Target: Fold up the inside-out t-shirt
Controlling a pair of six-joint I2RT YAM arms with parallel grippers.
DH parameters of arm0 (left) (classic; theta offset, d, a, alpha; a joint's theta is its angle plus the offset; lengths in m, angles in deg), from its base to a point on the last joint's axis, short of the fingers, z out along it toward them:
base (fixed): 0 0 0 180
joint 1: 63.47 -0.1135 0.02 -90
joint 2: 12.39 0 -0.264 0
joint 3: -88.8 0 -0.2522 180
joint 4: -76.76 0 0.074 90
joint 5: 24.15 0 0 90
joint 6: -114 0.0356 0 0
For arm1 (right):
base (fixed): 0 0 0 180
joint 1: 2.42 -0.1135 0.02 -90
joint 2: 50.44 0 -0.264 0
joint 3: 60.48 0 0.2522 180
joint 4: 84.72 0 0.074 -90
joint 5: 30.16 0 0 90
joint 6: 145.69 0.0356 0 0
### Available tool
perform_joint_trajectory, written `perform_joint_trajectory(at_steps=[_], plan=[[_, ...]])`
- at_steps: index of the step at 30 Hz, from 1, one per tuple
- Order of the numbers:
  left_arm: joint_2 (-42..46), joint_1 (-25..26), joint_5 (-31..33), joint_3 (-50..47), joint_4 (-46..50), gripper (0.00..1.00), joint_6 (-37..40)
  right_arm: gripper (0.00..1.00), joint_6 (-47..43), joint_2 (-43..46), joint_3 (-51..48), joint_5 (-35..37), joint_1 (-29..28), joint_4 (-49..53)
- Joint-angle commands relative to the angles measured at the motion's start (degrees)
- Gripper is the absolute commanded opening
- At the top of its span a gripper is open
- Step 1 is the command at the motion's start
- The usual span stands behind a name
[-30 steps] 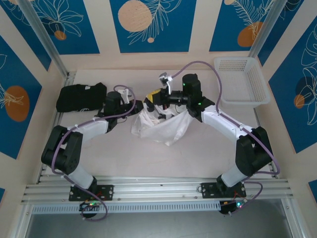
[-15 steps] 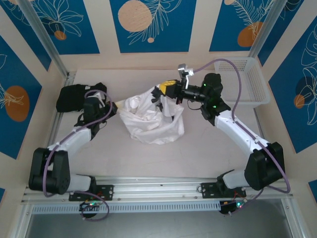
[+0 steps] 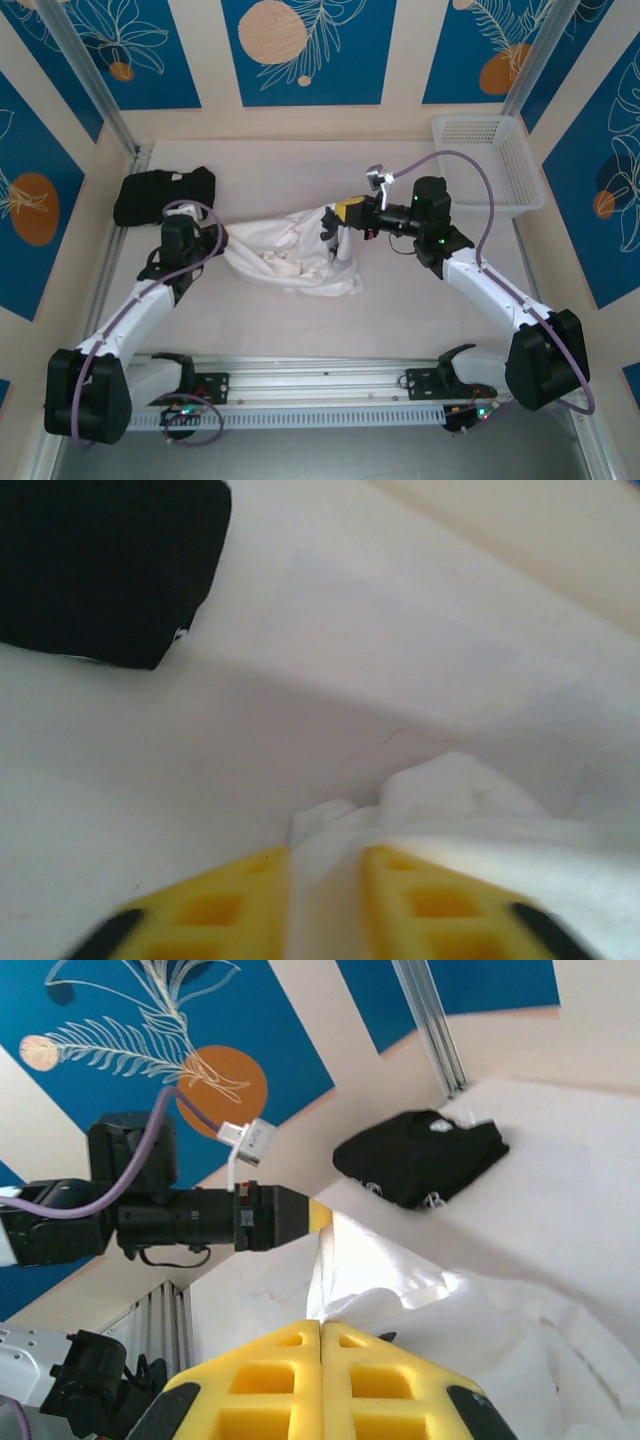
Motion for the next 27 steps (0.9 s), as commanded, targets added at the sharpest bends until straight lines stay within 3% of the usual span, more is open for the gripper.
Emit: perform_joint_trajectory(at_steps=[1, 3, 5, 9, 13, 15, 16, 18, 20, 27], plan=[[4.5, 7.3, 8.8, 1.9, 5.3, 0.55, 7.5, 0.0, -1.0, 1.0, -0.7, 1.2, 0.1, 4.0], [5.6, 12.2, 11.4, 2.3, 5.3, 0.63, 9.4, 0.0, -1.3, 1.3, -0.7, 1.4, 0.1, 5.0], [5.2, 15.1, 7.1, 2.1, 2.9, 0.66, 9.7, 0.0, -1.4, 1.4, -0.6, 1.5, 0.2, 5.3], [-0.7, 21.0, -3.7, 3.4, -3.9, 0.67, 9.7, 0.0, -1.3, 0.9, -0.4, 1.6, 0.2, 5.4], [-9.4, 23.4, -4.8, 7.9, -6.8, 0.65, 10.9, 0.0, -0.9, 0.8, 0.1, 1.2, 0.1, 5.2], [-15.1, 23.4, -3.2, 11.0, -7.4, 0.55, 11.1, 0.0, -1.0, 1.1, 1.1, 0.8, 0.2, 5.5], [-17.4, 23.2, -3.1, 12.7, -7.3, 0.46, 11.5, 0.0, -1.4, 1.4, 2.0, 0.6, 0.4, 6.2], [-21.0, 22.2, -3.5, 17.0, -4.9, 0.18, 11.1, 0.0, -1.8, 2.7, 5.0, 0.3, 1.7, 7.9], [-20.3, 19.9, -4.9, 18.7, -4.5, 0.0, 8.9, 0.0, -1.2, 4.9, 7.7, 0.0, 3.9, 7.9], [-2.5, 9.5, -9.9, 14.3, -10.4, 0.0, 2.8, 0.0, -1.9, 10.1, 11.6, -0.7, 8.9, 9.3]])
